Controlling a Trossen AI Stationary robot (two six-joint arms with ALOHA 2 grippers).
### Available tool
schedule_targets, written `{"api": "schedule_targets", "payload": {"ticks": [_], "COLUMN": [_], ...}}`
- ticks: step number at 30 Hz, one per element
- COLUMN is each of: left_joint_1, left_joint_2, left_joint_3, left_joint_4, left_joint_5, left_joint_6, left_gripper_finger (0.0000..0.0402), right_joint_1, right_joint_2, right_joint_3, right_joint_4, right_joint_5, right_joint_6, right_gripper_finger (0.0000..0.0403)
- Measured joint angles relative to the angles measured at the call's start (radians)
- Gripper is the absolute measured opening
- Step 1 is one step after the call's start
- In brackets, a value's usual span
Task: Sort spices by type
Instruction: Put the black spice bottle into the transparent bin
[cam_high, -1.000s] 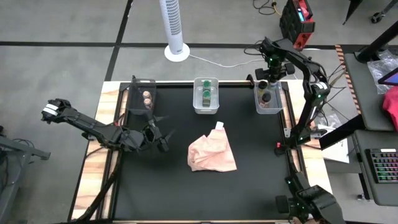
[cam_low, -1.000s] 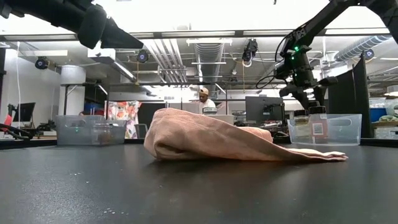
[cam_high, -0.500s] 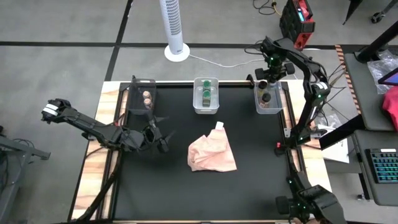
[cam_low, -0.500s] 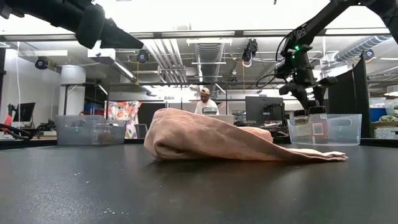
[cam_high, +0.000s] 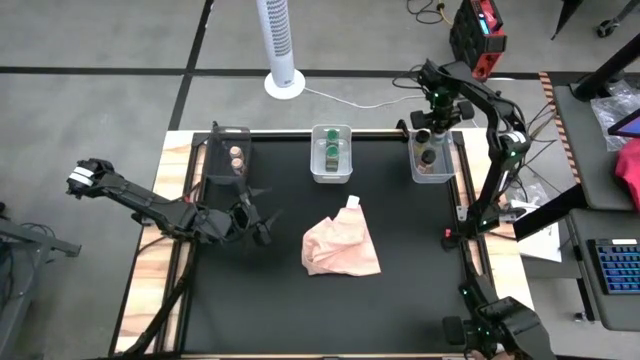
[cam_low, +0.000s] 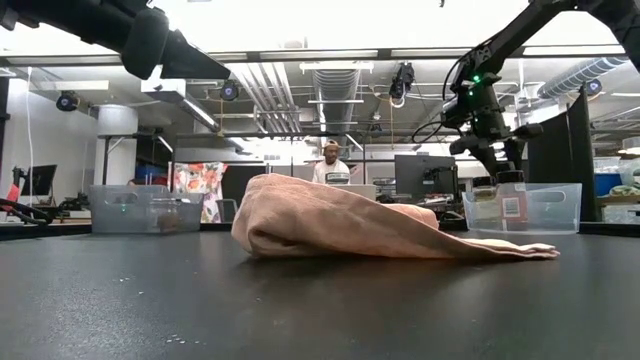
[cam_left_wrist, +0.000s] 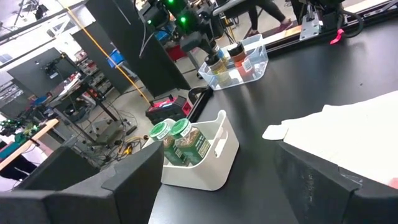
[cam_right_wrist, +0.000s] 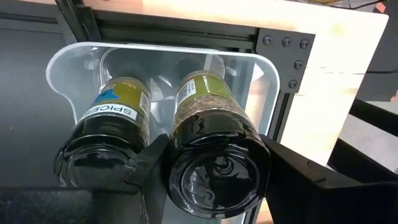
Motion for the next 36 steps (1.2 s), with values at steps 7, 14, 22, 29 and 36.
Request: {"api": "schedule_targets", "payload": {"ticks": [7, 14, 22, 29, 36], "left_joint_1": [0.0, 0.0, 0.0, 0.0, 0.0], "left_joint_2": [0.0, 0.0, 0.0, 0.0, 0.0], "left_joint_3": [0.0, 0.0, 0.0, 0.0, 0.0], "left_joint_4": [0.0, 0.0, 0.0, -0.006, -0.007], "left_joint_5": [0.0, 0.0, 0.0, 0.0, 0.0], "left_joint_6": [-0.001, -0.001, -0.001, -0.001, -0.003], "left_gripper_finger": [0.0284, 0.0284, 0.0284, 0.0284, 0.0284], "right_joint_1": [0.002, 0.005, 0.011, 0.013, 0.013], "right_joint_2": [0.0, 0.0, 0.016, 0.059, 0.057], "right_joint_3": [0.0, -0.002, -0.008, 0.005, -0.016], "right_joint_4": [0.001, 0.005, 0.036, 0.038, 0.056], "right_joint_5": [0.001, 0.008, 0.02, 0.006, 0.002], "right_joint_6": [0.003, 0.003, 0.002, -0.041, -0.112], "right_gripper_finger": [0.0197, 0.0197, 0.0197, 0.0197, 0.0197]}}
